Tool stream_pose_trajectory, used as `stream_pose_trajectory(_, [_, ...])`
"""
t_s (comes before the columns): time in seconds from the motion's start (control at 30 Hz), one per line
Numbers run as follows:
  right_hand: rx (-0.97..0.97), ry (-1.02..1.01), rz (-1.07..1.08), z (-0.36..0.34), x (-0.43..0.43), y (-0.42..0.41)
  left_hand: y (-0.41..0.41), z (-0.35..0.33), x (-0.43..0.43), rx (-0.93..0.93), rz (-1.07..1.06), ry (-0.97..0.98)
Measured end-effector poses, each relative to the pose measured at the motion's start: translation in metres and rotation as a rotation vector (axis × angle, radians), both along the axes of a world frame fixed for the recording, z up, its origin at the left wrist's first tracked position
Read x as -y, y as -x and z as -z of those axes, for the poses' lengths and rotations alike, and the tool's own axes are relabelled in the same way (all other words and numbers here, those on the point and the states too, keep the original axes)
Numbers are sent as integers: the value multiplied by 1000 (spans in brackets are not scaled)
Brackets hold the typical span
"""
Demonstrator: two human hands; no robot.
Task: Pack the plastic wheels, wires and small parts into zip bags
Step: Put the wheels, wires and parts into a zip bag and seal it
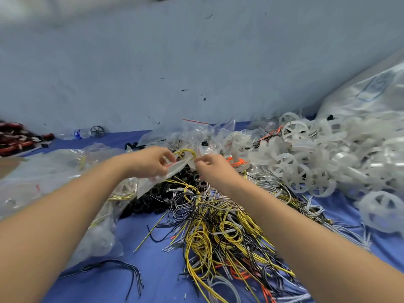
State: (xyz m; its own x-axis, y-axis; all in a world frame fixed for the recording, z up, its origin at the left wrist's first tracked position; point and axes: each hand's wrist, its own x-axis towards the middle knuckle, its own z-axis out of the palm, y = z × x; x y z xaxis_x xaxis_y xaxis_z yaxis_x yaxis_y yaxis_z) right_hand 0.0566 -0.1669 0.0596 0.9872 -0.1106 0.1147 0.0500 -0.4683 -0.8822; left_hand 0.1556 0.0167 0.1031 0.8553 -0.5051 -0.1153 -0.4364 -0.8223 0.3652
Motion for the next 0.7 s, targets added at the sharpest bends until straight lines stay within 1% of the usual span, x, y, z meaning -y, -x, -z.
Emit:
stream_pose_trajectory(0.07, [-86, -102, 2, 0, -8, 1, 12, 2, 3, 95, 67, -99])
stream_pose_trajectory(0.13, [-172, -218, -8, 0, -17, 2, 25, -1, 5, 267, 114, -138])
stream_pose_trajectory(0.23, [-216, -407, -31, -6, -32, 5, 42, -12, 6, 439, 146, -125])
stream_pose_trajectory(0.3, [-186, -528, -27, -14, -39, 7, 52, -21, 5, 488, 139, -99])
stream_pose_trajectory(0.33, [-160, -593, -19, -21, -41, 8, 56, -25, 5, 480, 130, -44])
stream_pose_trajectory(0.37, [-128, -646, 0, -28, -41, 11, 60, -29, 5, 459, 113, 40])
stream_pose_trajectory(0.43, [-41, -678, 85, -46, -38, 19, 68, -40, 7, 457, 65, 234])
stream_pose_trajectory(0.5, [99, -637, 196, -65, -32, 30, 78, -54, 10, 522, -13, 457])
stream_pose_trajectory(0.53, [195, -588, 248, -75, -28, 39, 83, -60, 13, 527, -63, 600])
stream_pose_trajectory(0.57, [307, -520, 299, -87, -24, 50, 90, -69, 19, 478, -107, 769])
stream_pose_trajectory(0.63, [543, -360, 376, -111, -21, 72, 104, -83, 33, 288, -159, 1084])
stream_pose_trajectory(0.67, [662, -259, 412, -122, -19, 84, 114, -88, 44, 177, -149, 1185])
stream_pose_trajectory(0.7, [770, -169, 442, -132, -19, 96, 125, -90, 57, 77, -114, 1227])
